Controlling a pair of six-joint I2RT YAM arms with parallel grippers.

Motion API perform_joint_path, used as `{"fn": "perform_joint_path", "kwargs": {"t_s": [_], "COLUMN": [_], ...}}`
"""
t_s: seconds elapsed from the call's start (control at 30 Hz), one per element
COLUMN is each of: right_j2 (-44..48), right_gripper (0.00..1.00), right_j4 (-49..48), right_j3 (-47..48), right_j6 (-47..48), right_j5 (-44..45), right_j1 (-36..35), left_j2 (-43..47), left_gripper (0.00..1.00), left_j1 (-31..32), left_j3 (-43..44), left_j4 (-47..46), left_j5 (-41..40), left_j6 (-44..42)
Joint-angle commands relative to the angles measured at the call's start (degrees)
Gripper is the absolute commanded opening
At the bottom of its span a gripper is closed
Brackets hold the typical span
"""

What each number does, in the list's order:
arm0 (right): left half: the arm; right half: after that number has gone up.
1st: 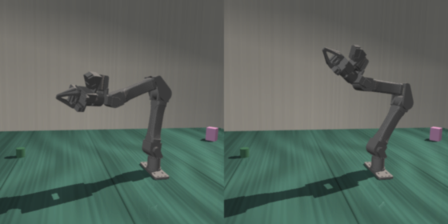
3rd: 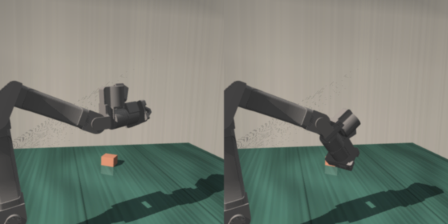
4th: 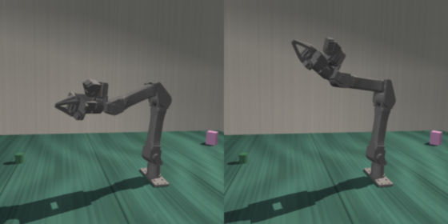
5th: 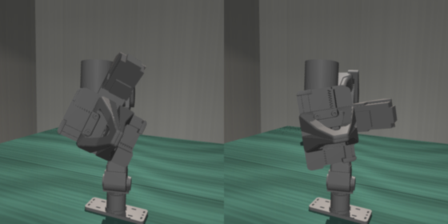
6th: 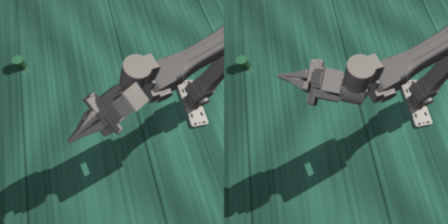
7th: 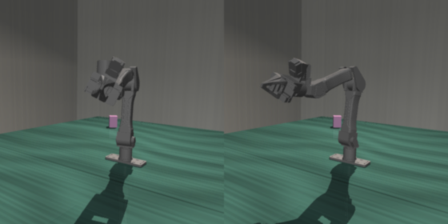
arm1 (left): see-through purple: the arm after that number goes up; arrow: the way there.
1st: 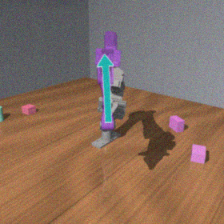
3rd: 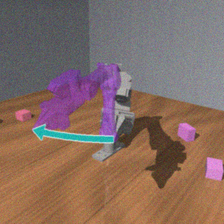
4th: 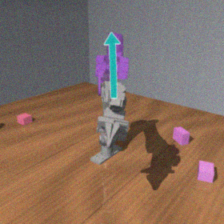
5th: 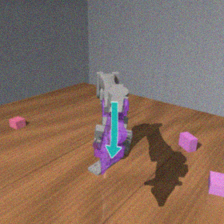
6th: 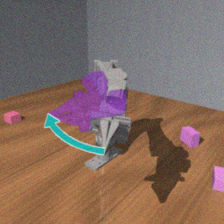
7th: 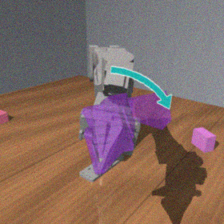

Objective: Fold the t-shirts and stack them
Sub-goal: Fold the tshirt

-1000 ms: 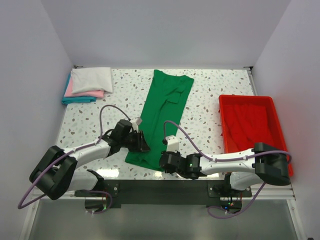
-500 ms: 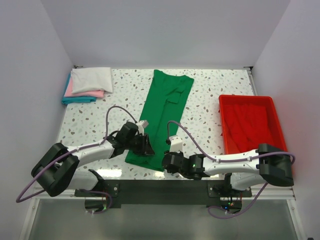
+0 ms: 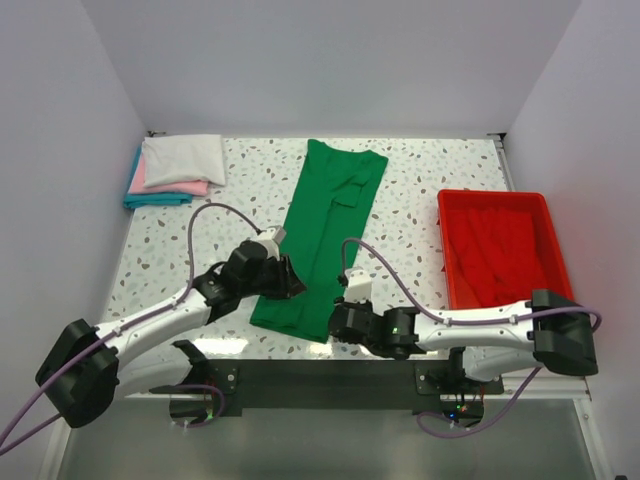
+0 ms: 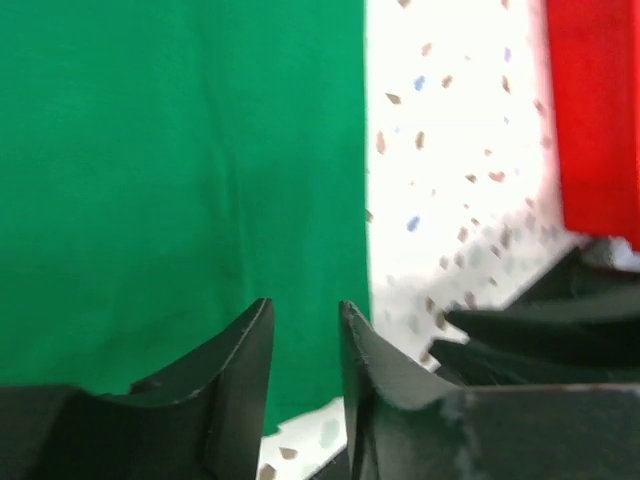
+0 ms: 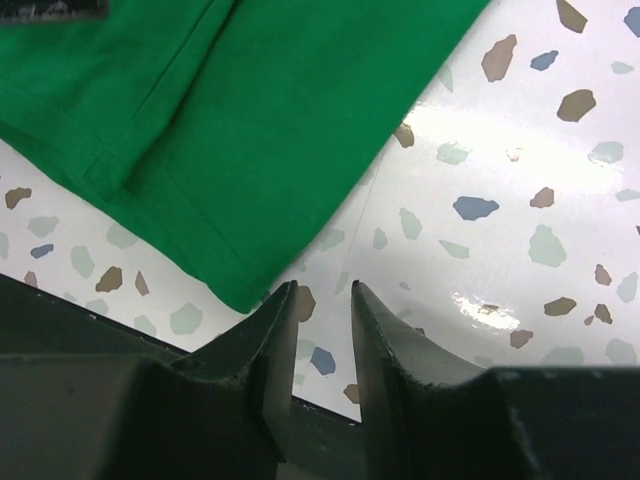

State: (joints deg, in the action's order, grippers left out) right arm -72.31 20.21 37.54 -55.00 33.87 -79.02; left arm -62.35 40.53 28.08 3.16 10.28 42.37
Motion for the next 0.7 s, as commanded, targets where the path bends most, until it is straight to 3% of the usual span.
{"fn": "perform_joint_path", "kwargs": {"t_s": [0.0, 0.2, 0.47, 0.67], "right_j2": [-3.0, -11.79, -14.17, -8.73], "right_gripper": [0.31, 0.2, 0.18, 0.17], "right_j4": [-1.04, -5.44, -10.01, -7.3], "right_j3": [4.64, 8.43, 3.16, -4.04], "right_j6": [-0.11, 0.95, -2.03, -6.6], "right_j5": [2.17, -3.19, -7.15, -6.27], "right_j1": [-0.25, -0.34, -0.6, -0.52], "left_j2": [-0.49, -5.15, -6.47, -10.86], "left_gripper": [0.36, 0.12, 0.07, 0.08], "left_j1": [-0.1, 0.16, 3.93, 9.38], "left_j3": [2.77, -0.73, -5.04, -4.35], "left_j4": [6.68, 2.39, -0.52, -1.4], "left_j5": [-12.2, -8.02, -6.68, -8.26], "left_j6": [0.96, 0.96, 1.05, 1.92]}}
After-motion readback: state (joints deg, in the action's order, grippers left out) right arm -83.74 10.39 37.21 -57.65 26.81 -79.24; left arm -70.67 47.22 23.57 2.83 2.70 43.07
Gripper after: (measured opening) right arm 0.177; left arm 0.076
